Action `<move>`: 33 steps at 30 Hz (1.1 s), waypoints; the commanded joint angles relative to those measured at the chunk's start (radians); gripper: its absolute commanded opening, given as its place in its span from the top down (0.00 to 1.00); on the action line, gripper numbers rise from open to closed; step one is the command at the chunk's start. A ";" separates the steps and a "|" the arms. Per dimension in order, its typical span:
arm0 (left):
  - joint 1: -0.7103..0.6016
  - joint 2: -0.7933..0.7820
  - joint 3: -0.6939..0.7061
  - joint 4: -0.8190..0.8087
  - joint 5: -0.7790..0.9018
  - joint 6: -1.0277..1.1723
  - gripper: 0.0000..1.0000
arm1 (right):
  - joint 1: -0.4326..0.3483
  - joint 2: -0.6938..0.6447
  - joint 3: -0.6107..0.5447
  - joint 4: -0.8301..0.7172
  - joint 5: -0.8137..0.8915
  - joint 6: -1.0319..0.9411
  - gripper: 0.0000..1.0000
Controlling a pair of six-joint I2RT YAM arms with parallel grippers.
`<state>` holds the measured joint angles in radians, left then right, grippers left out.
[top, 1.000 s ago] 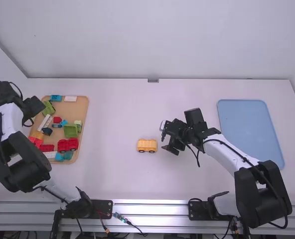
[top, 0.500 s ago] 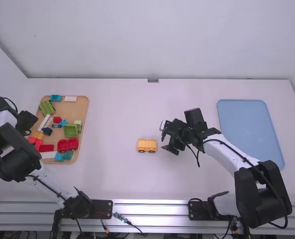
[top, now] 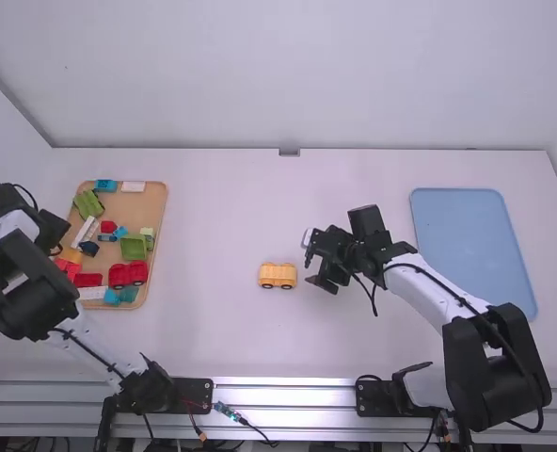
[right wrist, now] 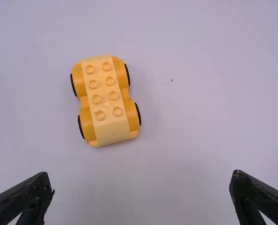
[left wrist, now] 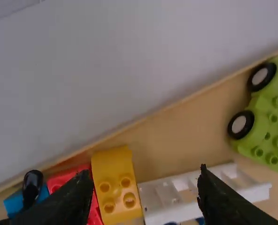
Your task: Assemble lego blocks to make yellow taxi
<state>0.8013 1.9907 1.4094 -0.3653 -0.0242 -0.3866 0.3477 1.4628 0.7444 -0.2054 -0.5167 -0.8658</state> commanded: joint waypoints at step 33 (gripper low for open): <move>-0.088 0.009 -0.174 0.121 -0.048 -0.103 0.44 | -0.001 -0.017 -0.004 -0.021 -0.006 0.001 0.00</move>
<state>0.7246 1.9907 1.2480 -0.2382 -0.0505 -0.4805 0.3473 1.4628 0.7444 -0.2211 -0.5167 -0.8665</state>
